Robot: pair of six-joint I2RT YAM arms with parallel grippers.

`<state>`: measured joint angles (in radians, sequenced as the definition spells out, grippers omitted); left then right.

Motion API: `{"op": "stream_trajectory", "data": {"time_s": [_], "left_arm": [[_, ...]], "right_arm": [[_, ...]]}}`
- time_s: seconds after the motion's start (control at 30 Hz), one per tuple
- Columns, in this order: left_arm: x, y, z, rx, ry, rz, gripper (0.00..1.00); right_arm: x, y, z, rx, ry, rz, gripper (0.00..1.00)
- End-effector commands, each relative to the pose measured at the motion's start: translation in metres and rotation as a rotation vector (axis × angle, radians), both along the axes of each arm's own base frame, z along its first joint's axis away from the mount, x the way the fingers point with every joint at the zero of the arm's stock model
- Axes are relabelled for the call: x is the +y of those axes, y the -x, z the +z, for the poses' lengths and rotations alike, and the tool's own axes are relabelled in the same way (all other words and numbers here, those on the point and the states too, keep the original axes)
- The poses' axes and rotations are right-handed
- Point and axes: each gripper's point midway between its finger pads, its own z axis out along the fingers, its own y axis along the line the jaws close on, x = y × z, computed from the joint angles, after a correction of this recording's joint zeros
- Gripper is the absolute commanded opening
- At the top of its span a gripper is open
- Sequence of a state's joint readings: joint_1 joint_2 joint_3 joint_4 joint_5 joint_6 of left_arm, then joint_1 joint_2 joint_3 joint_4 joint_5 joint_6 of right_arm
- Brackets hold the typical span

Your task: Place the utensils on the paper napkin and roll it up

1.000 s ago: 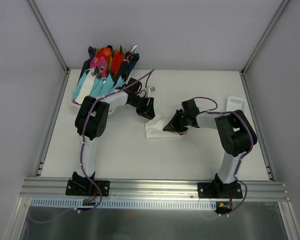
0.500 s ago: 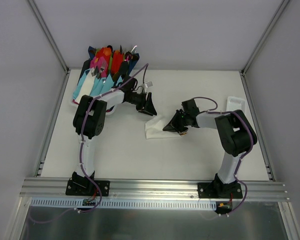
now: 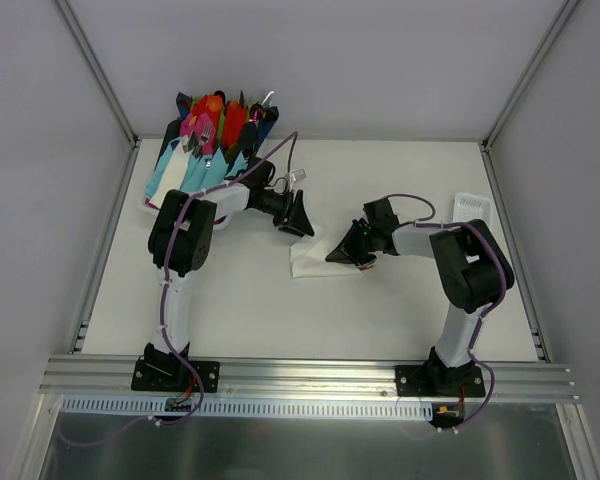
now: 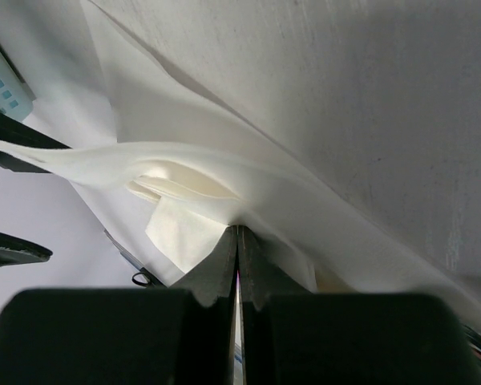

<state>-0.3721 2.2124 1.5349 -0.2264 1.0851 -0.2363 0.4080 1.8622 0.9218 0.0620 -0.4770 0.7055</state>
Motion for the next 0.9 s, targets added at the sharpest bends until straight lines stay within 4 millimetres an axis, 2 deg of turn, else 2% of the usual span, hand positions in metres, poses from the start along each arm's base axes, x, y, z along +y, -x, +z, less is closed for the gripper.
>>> {"op": "stream_trajectory", "data": {"time_s": [0.0, 0.07, 0.17, 0.27, 0.33, 0.47, 0.53, 0.57, 0.63, 0.67, 0.7, 0.87], "left_arm": [[-0.004, 0.007, 0.007, -0.042, 0.018, -0.031, 0.45], [-0.005, 0.013, 0.004, -0.066, 0.000, -0.041, 0.43], [-0.009, 0.021, 0.004, -0.105, -0.022, -0.058, 0.34], [-0.013, 0.029, 0.006, -0.115, -0.030, -0.071, 0.22], [-0.014, 0.032, 0.009, -0.126, -0.033, -0.076, 0.11], [-0.017, 0.042, 0.017, -0.162, -0.036, -0.095, 0.05], [-0.019, 0.046, 0.021, -0.171, -0.037, -0.099, 0.05], [-0.020, 0.046, 0.022, -0.167, -0.039, -0.094, 0.09], [-0.019, 0.042, 0.023, -0.174, -0.050, -0.080, 0.22], [-0.018, 0.038, 0.021, -0.191, -0.069, -0.069, 0.31], [-0.018, 0.036, 0.022, -0.210, -0.076, -0.063, 0.35], [-0.018, 0.023, 0.017, -0.260, -0.109, -0.050, 0.41]], "right_arm": [[-0.044, 0.019, -0.054, 0.108, 0.233, -0.050, 0.00], [-0.045, 0.019, -0.054, 0.110, 0.233, -0.052, 0.00], [-0.045, 0.018, -0.053, 0.107, 0.232, -0.053, 0.00], [-0.046, 0.019, -0.054, 0.109, 0.234, -0.052, 0.00], [-0.046, 0.018, -0.053, 0.107, 0.232, -0.054, 0.00], [-0.047, 0.019, -0.053, 0.107, 0.233, -0.054, 0.00], [-0.047, 0.019, -0.052, 0.106, 0.233, -0.054, 0.00], [-0.047, 0.019, -0.053, 0.107, 0.233, -0.054, 0.00], [-0.047, 0.019, -0.053, 0.107, 0.234, -0.053, 0.00], [-0.048, 0.018, -0.053, 0.106, 0.233, -0.057, 0.00], [-0.047, 0.019, -0.052, 0.107, 0.231, -0.055, 0.00], [-0.047, 0.019, -0.052, 0.104, 0.232, -0.053, 0.00]]}}
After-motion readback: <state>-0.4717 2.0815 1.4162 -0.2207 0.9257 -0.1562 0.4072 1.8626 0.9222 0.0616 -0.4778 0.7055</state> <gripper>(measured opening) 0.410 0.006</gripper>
